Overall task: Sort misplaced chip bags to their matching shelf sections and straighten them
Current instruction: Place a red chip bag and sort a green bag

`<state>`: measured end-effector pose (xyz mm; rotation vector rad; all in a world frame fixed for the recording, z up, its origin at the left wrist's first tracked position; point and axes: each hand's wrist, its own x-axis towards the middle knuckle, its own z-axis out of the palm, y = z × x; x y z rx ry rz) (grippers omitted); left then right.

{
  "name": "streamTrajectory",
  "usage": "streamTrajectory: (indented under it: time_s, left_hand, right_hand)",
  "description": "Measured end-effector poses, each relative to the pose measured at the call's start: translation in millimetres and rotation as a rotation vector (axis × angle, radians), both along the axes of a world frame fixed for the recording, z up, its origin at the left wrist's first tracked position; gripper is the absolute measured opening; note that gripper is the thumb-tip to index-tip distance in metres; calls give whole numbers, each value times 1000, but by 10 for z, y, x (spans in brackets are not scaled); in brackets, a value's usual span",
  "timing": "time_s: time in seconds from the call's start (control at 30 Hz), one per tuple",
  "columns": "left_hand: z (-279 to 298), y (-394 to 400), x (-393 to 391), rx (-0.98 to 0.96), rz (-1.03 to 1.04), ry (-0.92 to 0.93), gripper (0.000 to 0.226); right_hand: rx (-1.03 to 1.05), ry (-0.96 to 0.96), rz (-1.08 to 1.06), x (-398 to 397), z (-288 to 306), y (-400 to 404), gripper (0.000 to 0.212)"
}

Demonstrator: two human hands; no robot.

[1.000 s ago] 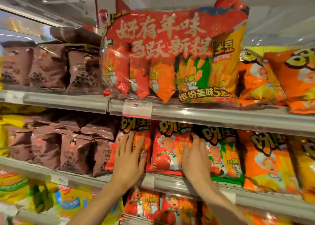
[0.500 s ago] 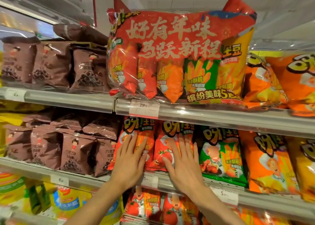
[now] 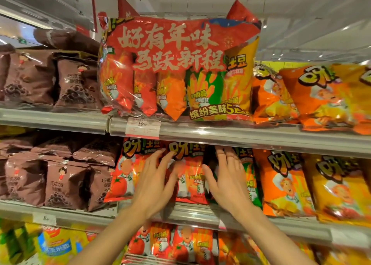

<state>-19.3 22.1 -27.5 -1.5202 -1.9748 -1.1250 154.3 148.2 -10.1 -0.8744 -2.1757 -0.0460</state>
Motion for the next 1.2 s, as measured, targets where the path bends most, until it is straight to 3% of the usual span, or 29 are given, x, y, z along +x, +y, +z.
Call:
streamTrajectory:
  time_s: [0.27, 0.37, 0.5, 0.77, 0.97, 1.2]
  left_hand:
    - [137, 622, 707, -194, -183, -30, 55]
    - [130, 836, 864, -318, -130, -12, 56]
    - [96, 1102, 937, -425, -95, -135, 61]
    - [75, 1317, 976, -536, -127, -219, 66]
    - [28, 1323, 945, -436, -169, -237, 64]
    - [-39, 1303, 1001, -289, -177, -195, 73]
  right_hand:
    - [-276, -71, -158, 724, 327, 318, 63]
    - [-283, -151, -190, 840, 271, 359, 62]
    - [-278, -187, -196, 876, 195, 421, 62]
    - [-332, -204, -190, 889, 127, 617, 65]
    - [-506, -140, -108, 846, 50, 744, 78]
    - [-666, 43, -44, 890, 54, 818, 79]
